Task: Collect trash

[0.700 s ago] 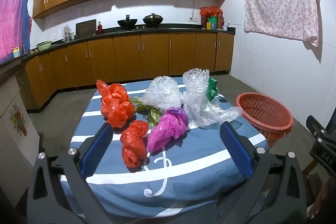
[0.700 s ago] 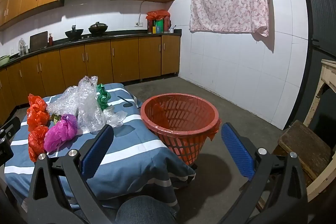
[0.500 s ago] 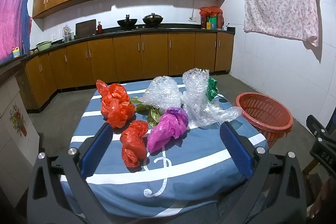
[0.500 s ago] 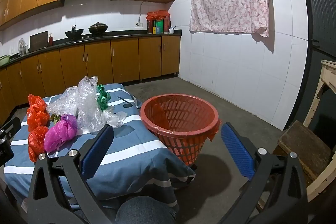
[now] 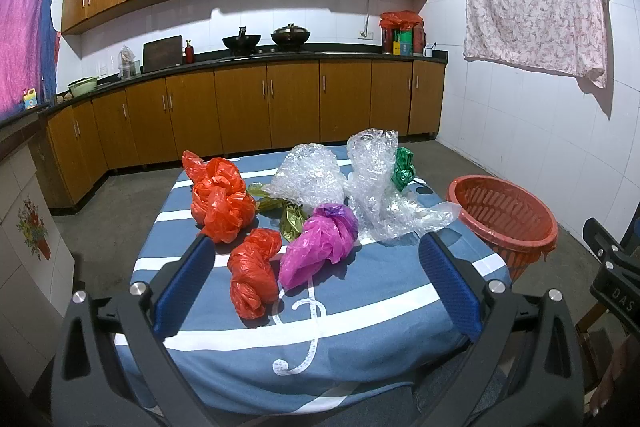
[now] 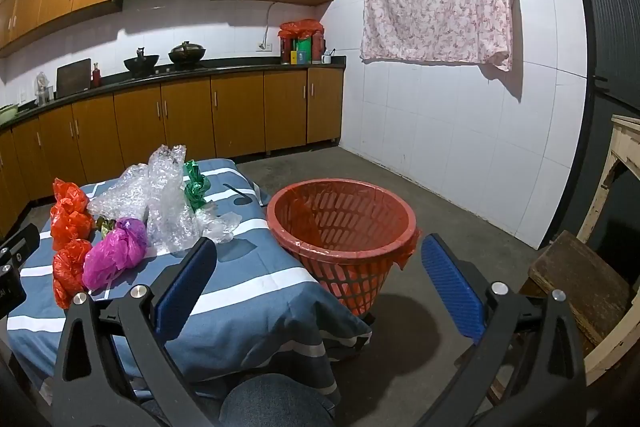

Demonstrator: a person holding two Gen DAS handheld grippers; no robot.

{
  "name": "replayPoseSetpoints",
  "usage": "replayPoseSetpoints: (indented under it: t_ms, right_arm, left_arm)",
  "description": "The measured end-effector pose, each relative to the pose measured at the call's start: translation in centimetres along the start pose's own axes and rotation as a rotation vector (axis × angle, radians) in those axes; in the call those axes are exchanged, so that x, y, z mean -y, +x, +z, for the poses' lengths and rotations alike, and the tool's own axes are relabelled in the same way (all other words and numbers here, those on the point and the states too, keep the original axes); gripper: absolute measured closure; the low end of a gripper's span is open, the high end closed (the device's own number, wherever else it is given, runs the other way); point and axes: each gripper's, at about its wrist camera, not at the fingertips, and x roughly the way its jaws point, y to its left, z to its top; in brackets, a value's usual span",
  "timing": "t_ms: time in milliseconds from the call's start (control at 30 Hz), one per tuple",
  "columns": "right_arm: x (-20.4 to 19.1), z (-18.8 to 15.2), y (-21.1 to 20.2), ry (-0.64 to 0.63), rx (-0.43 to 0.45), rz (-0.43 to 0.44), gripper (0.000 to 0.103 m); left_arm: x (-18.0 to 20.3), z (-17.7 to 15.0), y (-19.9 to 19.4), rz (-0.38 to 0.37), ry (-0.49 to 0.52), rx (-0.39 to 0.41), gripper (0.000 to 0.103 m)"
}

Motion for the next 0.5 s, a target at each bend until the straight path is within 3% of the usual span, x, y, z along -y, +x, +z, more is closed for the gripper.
replayPoseSetpoints:
  t_ms: [500]
  right_arm:
    - [0.11, 0.02, 0.09, 0.0, -0.001, 0.0, 0.002]
  left_arm:
    - [0.0, 0.02, 0.05, 0.0, 0.0, -0.003, 0.004]
